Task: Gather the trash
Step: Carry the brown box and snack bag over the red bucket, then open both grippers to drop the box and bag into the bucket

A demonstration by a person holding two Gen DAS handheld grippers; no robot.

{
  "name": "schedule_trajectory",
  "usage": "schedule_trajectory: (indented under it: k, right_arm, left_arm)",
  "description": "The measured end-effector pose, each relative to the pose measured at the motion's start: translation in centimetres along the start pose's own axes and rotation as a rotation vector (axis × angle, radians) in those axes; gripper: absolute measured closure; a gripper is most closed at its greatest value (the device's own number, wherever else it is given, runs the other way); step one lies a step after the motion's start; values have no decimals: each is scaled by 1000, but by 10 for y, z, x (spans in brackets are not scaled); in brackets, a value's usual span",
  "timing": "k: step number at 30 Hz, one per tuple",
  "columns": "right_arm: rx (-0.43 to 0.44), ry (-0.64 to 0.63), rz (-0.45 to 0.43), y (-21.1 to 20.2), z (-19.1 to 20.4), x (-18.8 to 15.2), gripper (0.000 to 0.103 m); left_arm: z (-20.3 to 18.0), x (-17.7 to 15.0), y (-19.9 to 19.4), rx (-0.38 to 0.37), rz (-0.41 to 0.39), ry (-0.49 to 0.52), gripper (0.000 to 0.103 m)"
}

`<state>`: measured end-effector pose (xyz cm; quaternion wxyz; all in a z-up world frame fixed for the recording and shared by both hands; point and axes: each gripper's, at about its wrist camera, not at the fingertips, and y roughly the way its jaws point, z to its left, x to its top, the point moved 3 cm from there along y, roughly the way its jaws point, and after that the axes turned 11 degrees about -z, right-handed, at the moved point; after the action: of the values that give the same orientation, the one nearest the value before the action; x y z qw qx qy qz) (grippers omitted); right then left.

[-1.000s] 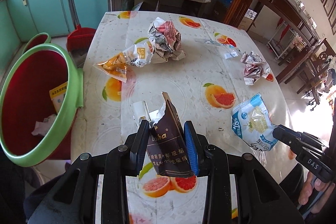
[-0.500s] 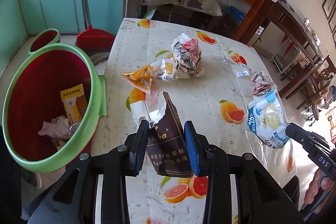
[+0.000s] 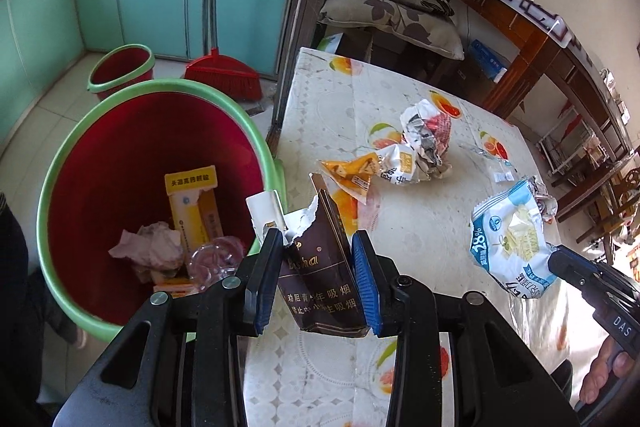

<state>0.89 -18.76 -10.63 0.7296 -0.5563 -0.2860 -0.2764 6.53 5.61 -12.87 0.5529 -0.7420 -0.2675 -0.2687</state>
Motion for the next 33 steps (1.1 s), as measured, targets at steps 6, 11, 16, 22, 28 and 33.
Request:
schedule_trajectory:
  k: [6,11,16,22,28,33]
  right_arm:
    - [40,-7,-6,11,22,10,88]
    - [68,-18,-21,15,41,22,88]
    - [94,-49,-46,16,68,38,88]
    - [132,-91,-62,29,106,57,88]
    - [179,-109,-31,63,149,67,88]
    - [189,-153,20,93,173,60,88]
  left_arm:
    - [15,6,-3,34,-8,15,69]
    - [27,12,-11,63,-19,23,69]
    - [39,22,-19,79,-44,32,68]
    - [61,31,-22,101,-55,29,68]
    - [90,36,-19,138,-50,17,68]
    - [112,34,-7,163,-28,-5,68]
